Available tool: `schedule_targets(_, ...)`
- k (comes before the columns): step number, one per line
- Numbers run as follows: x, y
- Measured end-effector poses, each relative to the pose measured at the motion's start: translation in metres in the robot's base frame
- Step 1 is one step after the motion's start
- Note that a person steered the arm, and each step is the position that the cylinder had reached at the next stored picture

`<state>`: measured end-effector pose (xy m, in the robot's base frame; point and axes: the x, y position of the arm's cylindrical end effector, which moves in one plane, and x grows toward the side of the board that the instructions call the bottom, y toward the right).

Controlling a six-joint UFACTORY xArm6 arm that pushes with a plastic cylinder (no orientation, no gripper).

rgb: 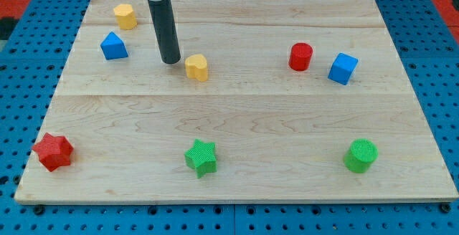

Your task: Move the blue triangle to the top center of the board

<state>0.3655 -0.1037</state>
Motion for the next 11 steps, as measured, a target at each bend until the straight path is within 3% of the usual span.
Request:
schedule_targets(4, 0.011, -0.025)
schedule_targets(5, 0.032, -0.069)
schedule_targets(6, 0.012, -0.164)
schedule_targets(7, -0.019, -0.156)
schedule_targets(10, -0.035, 0.048)
schedule_targets(11, -0.054, 0.057)
